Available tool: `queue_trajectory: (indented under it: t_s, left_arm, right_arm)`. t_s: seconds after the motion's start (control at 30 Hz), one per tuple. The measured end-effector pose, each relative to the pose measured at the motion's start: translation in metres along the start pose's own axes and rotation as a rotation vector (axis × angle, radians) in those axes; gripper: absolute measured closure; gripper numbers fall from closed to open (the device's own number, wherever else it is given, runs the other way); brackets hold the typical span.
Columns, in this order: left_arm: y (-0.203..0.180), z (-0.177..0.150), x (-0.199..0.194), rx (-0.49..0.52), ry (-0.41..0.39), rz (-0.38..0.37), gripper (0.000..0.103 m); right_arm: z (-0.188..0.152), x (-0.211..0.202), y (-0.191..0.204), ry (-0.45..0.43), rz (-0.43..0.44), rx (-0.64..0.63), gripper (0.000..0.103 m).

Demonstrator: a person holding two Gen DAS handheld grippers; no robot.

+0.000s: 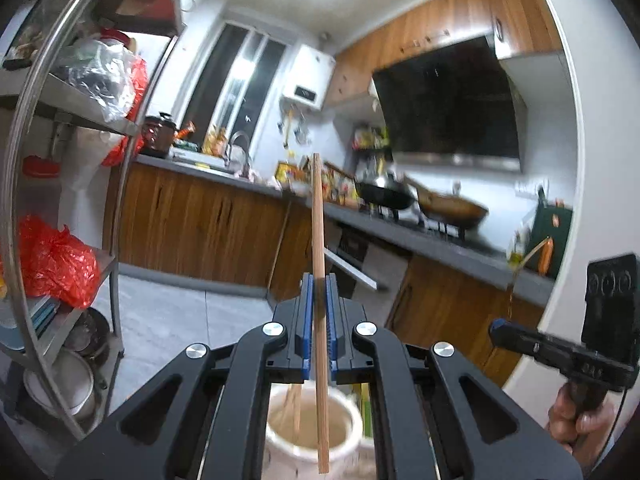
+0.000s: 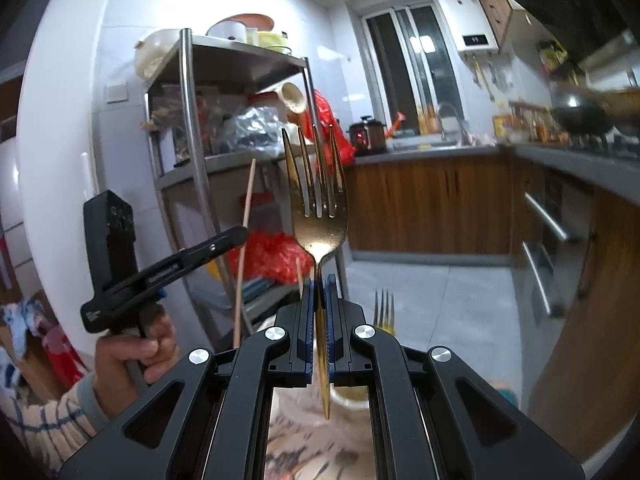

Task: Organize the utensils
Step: 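Lift the chopstick and gold fork over the ceramic holder with both tools, then lower the chopstick into the tall pot while the right tool drops the fork into the short pot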

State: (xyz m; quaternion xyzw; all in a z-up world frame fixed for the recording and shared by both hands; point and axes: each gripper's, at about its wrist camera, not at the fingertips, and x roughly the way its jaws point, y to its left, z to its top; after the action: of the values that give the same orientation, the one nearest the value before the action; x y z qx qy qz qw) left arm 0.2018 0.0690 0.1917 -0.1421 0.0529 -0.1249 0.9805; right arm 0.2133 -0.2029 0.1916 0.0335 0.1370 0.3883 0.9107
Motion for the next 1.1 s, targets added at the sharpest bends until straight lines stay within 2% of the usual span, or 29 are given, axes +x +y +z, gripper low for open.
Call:
queue_trajectory:
  t_s: [0.13,0.3,0.57,0.87,1.1]
  left_arm:
    - [0.0,0.002,0.016,-0.012,-0.06,0.011,0.097]
    - [0.002,-0.022,0.044,0.0,0.001,0.03,0.097]
    - [-0.007,-0.055,0.045,0.087,0.025,0.069,0.097]
    - [-0.011,-0.066,0.049,0.139,0.085,0.104,0.097]
    - [-0.01,-0.067,0.06,0.14,0.126,0.145,0.097]
  right_arm:
    - [0.009,0.012,-0.003,-0.014,-0.022,-0.029,0.097]
    - [0.001,0.03,-0.012,0.013,-0.028,-0.013,0.097]
    - [-0.018,0.056,-0.032,0.082,-0.044,0.028,0.097]
    - [-0.032,0.073,-0.027,0.155,-0.052,0.013,0.097]
    - [-0.041,0.082,-0.027,0.206,-0.051,0.006,0.097]
